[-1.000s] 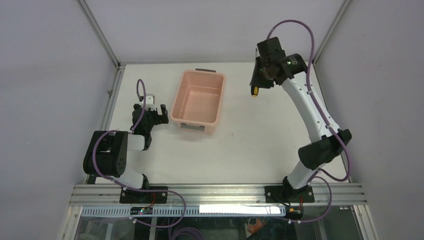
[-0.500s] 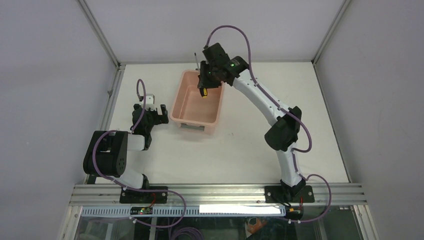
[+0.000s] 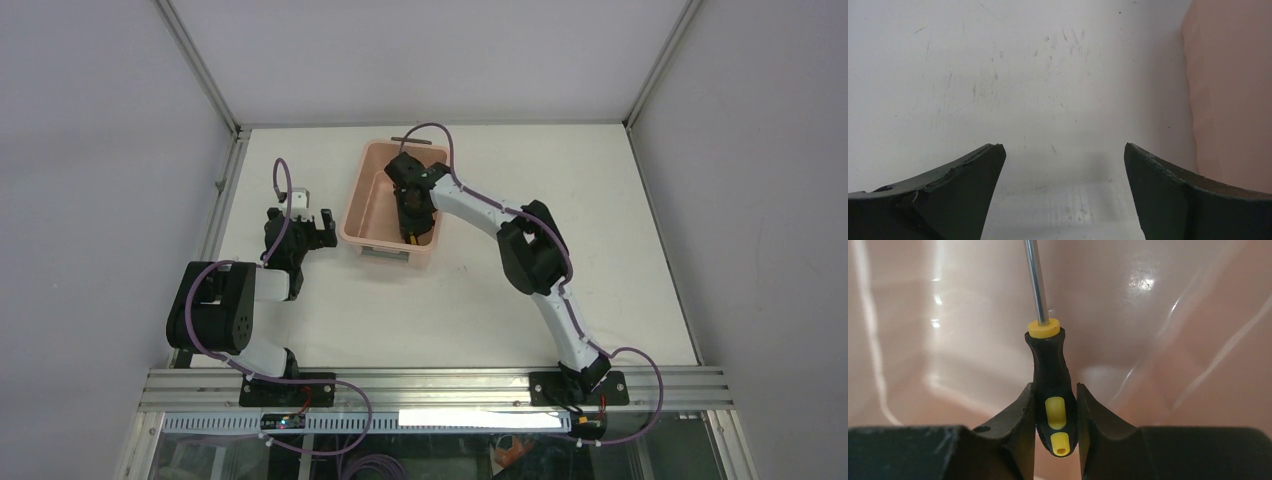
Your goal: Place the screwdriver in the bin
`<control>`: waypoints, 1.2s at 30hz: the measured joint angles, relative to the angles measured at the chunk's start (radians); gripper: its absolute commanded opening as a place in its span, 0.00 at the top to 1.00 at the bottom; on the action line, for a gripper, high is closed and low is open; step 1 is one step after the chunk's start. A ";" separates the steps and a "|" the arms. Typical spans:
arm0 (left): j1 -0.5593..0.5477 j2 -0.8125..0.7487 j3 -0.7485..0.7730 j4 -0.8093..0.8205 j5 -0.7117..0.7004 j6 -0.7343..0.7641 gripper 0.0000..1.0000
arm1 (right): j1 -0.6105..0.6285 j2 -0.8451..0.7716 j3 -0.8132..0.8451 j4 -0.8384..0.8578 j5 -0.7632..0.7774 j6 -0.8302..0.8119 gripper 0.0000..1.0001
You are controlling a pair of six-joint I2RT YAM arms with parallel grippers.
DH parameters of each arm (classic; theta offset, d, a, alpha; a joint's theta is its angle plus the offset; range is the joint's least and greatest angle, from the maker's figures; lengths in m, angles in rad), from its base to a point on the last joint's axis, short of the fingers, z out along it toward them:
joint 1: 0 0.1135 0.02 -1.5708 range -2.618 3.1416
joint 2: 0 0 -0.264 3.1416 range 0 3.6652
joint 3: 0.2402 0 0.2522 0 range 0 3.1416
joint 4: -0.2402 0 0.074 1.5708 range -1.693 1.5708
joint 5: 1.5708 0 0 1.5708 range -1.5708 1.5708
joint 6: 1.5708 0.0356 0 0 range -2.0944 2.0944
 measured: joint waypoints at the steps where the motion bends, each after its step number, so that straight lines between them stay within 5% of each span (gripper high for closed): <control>1: 0.000 0.000 0.000 0.000 0.000 0.000 0.01 | 0.000 0.010 -0.012 0.002 0.002 0.002 0.83; 11: 0.000 0.000 0.000 0.000 0.000 0.000 0.01 | 0.000 0.057 0.005 0.012 -0.001 0.002 0.42; 17: 0.000 0.000 0.000 0.000 0.000 0.000 0.01 | 0.000 0.056 0.196 -0.058 0.003 -0.064 0.24; 21: 0.000 0.000 0.000 0.000 0.000 0.000 0.01 | -0.002 -0.013 0.258 -0.061 0.030 -0.127 0.01; 28: 0.000 0.000 0.000 0.000 0.000 0.000 0.01 | -0.076 -0.254 0.259 -0.144 0.137 -0.220 0.01; 36: 0.000 0.000 0.000 0.000 0.000 0.000 0.01 | -0.417 -0.481 0.061 -0.223 0.248 -0.277 0.01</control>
